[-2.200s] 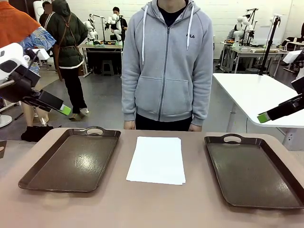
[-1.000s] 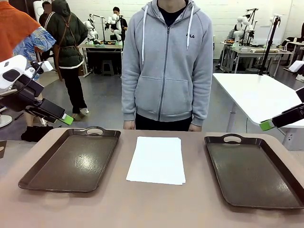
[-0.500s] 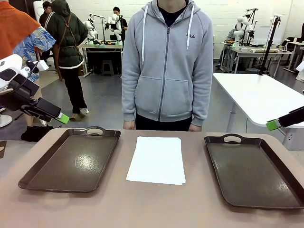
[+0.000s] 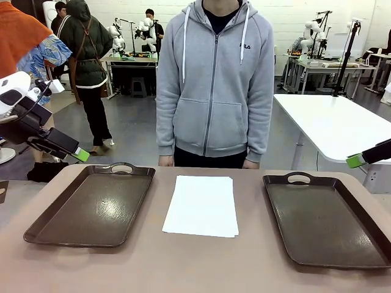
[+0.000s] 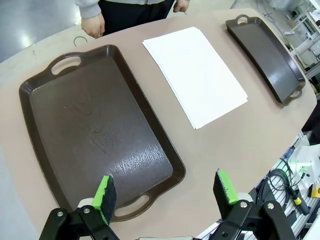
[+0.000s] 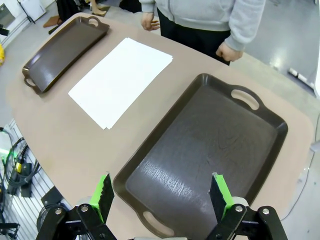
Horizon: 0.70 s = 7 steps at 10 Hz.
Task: Sort the A4 documents.
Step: Receive the A4 Paper.
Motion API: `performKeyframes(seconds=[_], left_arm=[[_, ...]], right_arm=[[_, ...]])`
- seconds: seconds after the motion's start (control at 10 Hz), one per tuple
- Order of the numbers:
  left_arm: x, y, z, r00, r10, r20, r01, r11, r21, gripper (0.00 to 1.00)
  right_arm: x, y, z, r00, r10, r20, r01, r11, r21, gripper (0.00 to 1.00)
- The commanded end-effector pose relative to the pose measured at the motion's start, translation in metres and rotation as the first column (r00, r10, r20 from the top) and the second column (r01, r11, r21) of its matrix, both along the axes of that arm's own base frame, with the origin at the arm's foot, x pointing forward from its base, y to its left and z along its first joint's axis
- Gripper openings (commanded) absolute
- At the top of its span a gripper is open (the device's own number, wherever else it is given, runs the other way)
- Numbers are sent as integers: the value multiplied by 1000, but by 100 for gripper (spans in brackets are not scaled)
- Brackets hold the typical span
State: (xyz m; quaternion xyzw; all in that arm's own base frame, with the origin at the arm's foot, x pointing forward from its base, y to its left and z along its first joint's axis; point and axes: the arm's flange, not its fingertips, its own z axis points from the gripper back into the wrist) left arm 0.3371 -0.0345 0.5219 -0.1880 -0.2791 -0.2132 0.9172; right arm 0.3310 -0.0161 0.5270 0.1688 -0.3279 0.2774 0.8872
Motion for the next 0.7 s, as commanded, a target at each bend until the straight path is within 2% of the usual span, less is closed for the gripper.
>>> performKeyframes(seconds=[0.0, 0.1, 0.2, 0.6], left_arm=[[-54, -2, -61, 1000, -7, 6, 7, 1000, 14, 100], [-52, -2, -59, 1000, -10, -19, 11, 1000, 28, 100], [0, 0, -1, 1000, 1, -2, -1, 1000, 2, 100], [0, 0, -1, 1000, 1, -2, -1, 1000, 2, 100]], right_arm=[[-37, 11, -42, 1000, -8, -10, 8, 1000, -6, 100], [-35, 10, -42, 999, -50, -19, 50, 999, -3, 100], [0, 0, 0, 1000, -2, -1, 2, 1000, -2, 100], [0, 0, 0, 1000, -2, -1, 2, 1000, -2, 100]])
